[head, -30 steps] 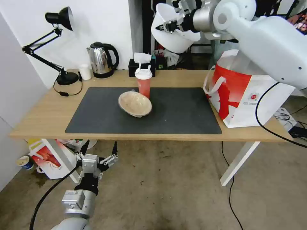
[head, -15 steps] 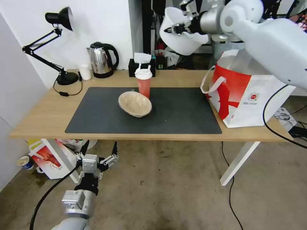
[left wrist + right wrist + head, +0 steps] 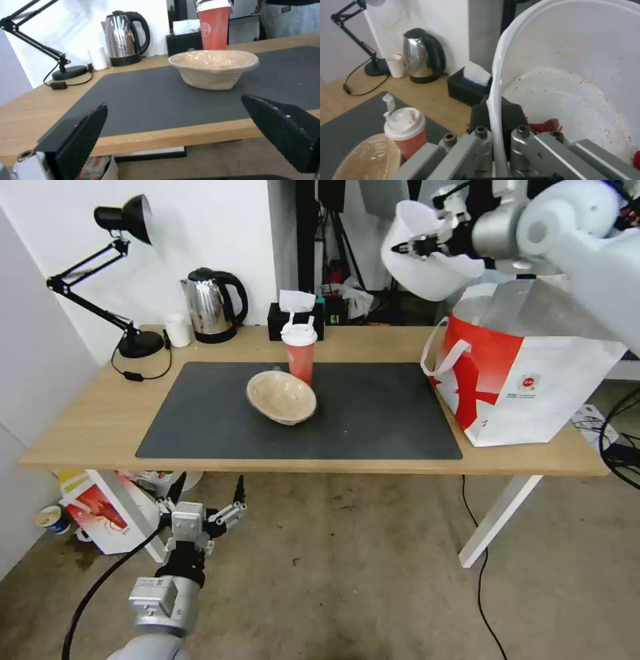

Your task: Pick up the trash from the table and place it into the takeout bag.

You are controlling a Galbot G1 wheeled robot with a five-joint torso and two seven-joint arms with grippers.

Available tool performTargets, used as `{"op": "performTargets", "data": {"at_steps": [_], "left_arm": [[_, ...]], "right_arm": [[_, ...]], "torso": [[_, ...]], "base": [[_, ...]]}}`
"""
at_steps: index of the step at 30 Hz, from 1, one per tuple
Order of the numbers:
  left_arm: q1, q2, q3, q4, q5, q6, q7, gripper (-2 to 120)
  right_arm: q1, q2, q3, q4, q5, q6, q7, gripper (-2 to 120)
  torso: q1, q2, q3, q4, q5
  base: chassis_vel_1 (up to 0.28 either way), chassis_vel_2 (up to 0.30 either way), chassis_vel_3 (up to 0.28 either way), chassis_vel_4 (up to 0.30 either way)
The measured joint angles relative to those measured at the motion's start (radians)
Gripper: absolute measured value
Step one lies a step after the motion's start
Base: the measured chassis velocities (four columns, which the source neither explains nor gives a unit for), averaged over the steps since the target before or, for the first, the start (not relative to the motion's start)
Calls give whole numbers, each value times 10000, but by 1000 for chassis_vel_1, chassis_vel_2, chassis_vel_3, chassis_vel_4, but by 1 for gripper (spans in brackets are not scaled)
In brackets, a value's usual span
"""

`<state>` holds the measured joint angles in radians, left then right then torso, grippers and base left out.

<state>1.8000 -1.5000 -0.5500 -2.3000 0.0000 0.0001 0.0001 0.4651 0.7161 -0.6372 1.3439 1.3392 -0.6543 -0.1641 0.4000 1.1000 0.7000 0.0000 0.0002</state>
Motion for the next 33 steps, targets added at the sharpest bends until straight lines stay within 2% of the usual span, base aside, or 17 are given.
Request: {"op": "performTargets", "data": {"at_steps": [18,33], "left_arm": [[0,0,0,0,0,0,0,100],[0,0,0,0,0,0,0,100]], "right_arm": [[-1247,-1045,1462,-223,-283,56,-331,0],[-2431,-1348,2754,-561,-637,148,-523,0]], "torso": [[0,0,0,0,0],[0,0,0,1,-2]], "base": [[0,0,0,0],[0,0,0,0]]}}
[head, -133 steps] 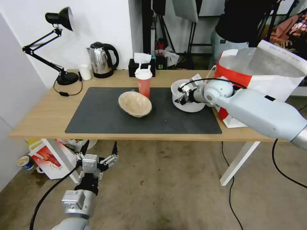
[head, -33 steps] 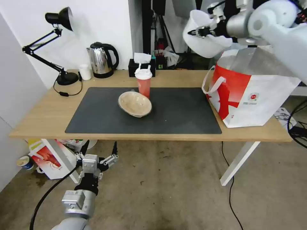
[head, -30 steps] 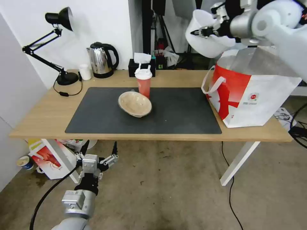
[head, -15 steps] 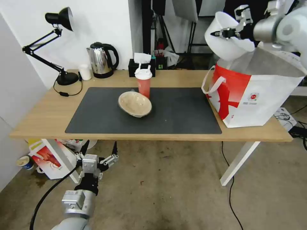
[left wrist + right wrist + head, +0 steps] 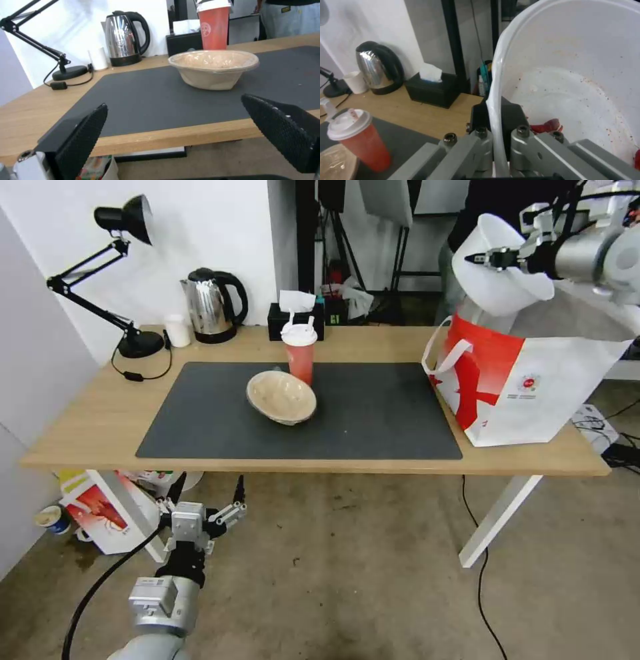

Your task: Pick up the trash from the table and place it into the takeout bag.

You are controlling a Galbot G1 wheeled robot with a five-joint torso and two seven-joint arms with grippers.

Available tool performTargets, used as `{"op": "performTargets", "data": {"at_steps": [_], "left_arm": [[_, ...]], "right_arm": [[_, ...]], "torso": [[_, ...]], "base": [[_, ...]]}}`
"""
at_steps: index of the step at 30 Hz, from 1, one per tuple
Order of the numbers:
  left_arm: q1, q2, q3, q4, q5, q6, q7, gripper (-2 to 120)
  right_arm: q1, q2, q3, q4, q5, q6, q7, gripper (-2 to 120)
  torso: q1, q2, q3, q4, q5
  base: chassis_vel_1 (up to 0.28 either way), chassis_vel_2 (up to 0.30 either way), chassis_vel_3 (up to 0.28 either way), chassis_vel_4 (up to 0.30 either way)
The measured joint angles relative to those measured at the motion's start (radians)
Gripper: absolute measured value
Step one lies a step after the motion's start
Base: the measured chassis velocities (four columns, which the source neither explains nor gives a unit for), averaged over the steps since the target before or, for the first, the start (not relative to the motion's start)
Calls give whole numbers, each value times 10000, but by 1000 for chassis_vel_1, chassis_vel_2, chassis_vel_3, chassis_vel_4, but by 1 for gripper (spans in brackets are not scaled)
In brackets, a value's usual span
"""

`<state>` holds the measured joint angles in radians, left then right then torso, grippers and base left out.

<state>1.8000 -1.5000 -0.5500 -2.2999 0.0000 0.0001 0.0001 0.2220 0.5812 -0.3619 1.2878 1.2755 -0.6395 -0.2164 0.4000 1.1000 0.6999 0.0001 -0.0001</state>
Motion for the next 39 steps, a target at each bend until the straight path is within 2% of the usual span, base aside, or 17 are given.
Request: {"op": "performTargets", "data": {"at_steps": [11,25,39], "left_arm": [[0,0,0,0,0,0,0,100],[0,0,0,0,0,0,0,100],[0,0,0,0,0,0,0,100]], "right_arm": [[-920,-132,713,-462,-390,117,-254,0],[-1822,-380,1231,-180,-553,152,-317,0],[-1798,-464,1273,-5,-515,169,-512,0]], "torso": [[0,0,0,-1,1],[0,-1,0,-1,1],[0,-2,0,-1,1]], "base": [[0,0,0,0],[0,0,0,0],[0,0,0,0]]}}
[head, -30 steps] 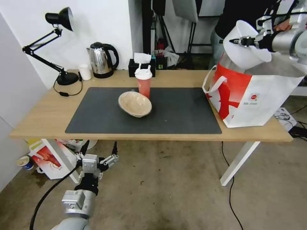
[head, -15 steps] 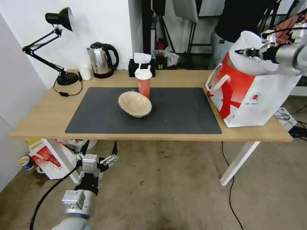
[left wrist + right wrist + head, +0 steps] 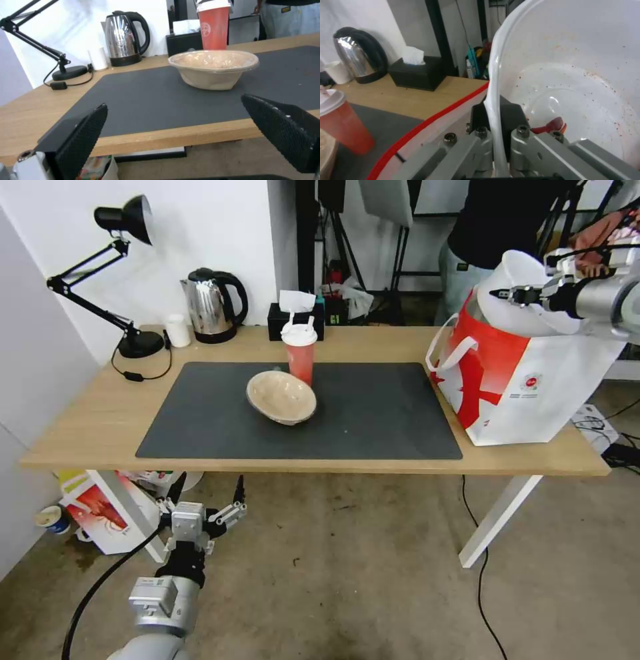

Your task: Pick up the trash from the table and place it into the takeout bag.

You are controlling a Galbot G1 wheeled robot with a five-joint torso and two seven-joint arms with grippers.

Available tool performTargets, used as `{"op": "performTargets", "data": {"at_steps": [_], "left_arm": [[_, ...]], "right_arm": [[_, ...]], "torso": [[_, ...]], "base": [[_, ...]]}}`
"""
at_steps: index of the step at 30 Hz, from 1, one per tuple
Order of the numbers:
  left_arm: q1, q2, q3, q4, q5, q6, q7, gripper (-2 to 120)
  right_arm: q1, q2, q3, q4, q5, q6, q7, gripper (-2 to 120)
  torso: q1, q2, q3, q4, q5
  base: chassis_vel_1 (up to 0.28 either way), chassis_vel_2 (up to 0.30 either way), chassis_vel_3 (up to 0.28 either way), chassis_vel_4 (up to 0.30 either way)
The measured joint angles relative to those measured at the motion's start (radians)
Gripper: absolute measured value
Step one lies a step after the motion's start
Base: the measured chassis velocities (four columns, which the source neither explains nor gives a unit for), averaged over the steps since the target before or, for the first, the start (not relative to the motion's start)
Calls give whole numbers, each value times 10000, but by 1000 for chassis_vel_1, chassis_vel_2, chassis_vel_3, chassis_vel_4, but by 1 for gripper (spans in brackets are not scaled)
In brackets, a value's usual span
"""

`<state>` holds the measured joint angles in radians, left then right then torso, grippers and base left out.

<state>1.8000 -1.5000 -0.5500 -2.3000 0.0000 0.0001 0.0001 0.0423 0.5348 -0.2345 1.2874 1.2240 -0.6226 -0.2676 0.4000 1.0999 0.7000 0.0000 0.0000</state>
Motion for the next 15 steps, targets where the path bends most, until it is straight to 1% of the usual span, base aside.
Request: {"op": "performTargets", "data": {"at_steps": [5,6,7,9,10,11,13,14,15], "left_arm": [[0,0,0,1,0,0,0,100],[0,0,0,0,0,0,0,100],[0,0,0,0,0,0,0,100],[0,0,0,0,0,0,0,100],[0,0,0,0,0,0,0,100],[0,1,0,0,0,0,0,100],[0,0,0,0,0,0,0,100],[0,0,0,0,0,0,0,100],[0,0,0,0,0,0,0,100]], "right_arm": [[0,22,0,39,31,135,-139,0],[20,31,0,91,93,210,-220,8],[20,31,0,91,93,210,-220,8],[88,26,-17,177,166,215,-223,17],[88,26,-17,177,166,215,-223,17],[148,24,-54,213,184,216,-212,24],[216,28,-100,223,224,216,-170,32],[243,37,-110,223,241,216,-125,35],[243,37,-110,223,241,216,-125,35]], "torso": [[0,0,0,0,0],[1,0,0,0,0],[1,0,0,0,0],[1,0,0,0,0],[1,0,0,0,0],[1,1,0,0,0],[1,1,0,1,0],[2,0,0,0,0],[2,0,0,0,0]], "base": [[0,0,0,0],[0,0,0,0],[0,0,0,0],[0,0,0,0],[0,0,0,0],[0,0,0,0],[0,0,0,0],[0,0,0,0],[0,0,0,0]]}}
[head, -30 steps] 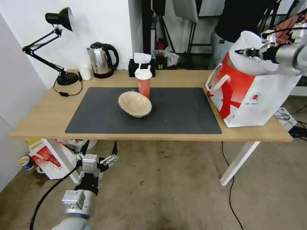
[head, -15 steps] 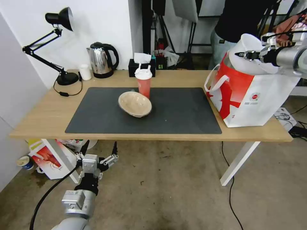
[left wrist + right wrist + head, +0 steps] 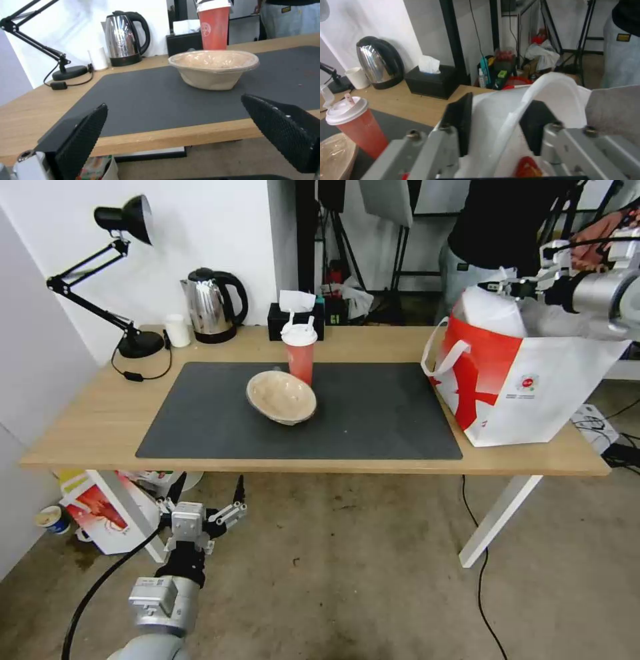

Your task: Pick up the trash from the table and place it into the takeout bag.

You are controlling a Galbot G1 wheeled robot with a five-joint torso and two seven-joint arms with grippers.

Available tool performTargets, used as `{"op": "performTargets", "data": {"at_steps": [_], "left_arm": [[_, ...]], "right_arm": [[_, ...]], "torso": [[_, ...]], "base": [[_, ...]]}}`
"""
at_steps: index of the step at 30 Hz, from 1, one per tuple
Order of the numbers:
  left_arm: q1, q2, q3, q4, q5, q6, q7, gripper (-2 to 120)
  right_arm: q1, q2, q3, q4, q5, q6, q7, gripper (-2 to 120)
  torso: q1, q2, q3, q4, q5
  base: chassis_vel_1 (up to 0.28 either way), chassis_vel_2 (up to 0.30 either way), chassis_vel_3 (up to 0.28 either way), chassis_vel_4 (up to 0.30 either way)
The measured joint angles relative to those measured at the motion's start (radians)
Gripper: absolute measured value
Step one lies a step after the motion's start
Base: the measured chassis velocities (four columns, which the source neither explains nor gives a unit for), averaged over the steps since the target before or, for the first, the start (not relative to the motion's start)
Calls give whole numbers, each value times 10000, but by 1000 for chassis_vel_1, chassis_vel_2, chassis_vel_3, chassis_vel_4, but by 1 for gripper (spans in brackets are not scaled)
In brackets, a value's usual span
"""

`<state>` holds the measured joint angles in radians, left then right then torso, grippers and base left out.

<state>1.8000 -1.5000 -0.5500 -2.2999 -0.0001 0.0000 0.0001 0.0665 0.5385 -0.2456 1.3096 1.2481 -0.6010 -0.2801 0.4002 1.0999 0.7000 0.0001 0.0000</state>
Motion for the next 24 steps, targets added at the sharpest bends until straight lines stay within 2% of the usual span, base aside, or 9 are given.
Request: {"op": "performTargets", "data": {"at_steps": [3,5,7,9,12,13,16,24], "left_arm": [[0,0,0,0,0,0,0,100],[0,0,0,0,1,0,0,100],[0,0,0,0,0,0,0,100],[0,0,0,0,0,0,0,100],[0,0,0,0,0,0,0,100],[0,0,0,0,0,0,0,100],[0,0,0,0,0,0,0,100],[0,0,0,0,0,0,0,100]], "right_arm": [[44,31,-34,-11,30,0,75,52],[48,34,-36,-11,31,0,80,53],[75,54,-55,-11,33,0,106,65],[86,58,-64,-11,33,0,117,68],[170,64,-104,-23,32,0,128,84],[170,64,-104,-23,32,0,128,84],[299,53,-209,-11,27,-8,148,96],[535,-50,-512,130,-194,-439,544,100]], "torso": [[0,1,0,-1,0],[0,0,0,-1,0],[0,0,0,0,0],[0,1,0,-1,0],[0,0,0,-1,0],[0,0,0,-1,0],[0,1,0,0,0],[-1,2,0,-1,0]], "base": [[0,0,0,0],[0,0,0,0],[0,0,0,0],[0,0,0,0],[0,0,0,0],[0,0,0,0],[0,0,0,0],[0,0,0,0]]}}
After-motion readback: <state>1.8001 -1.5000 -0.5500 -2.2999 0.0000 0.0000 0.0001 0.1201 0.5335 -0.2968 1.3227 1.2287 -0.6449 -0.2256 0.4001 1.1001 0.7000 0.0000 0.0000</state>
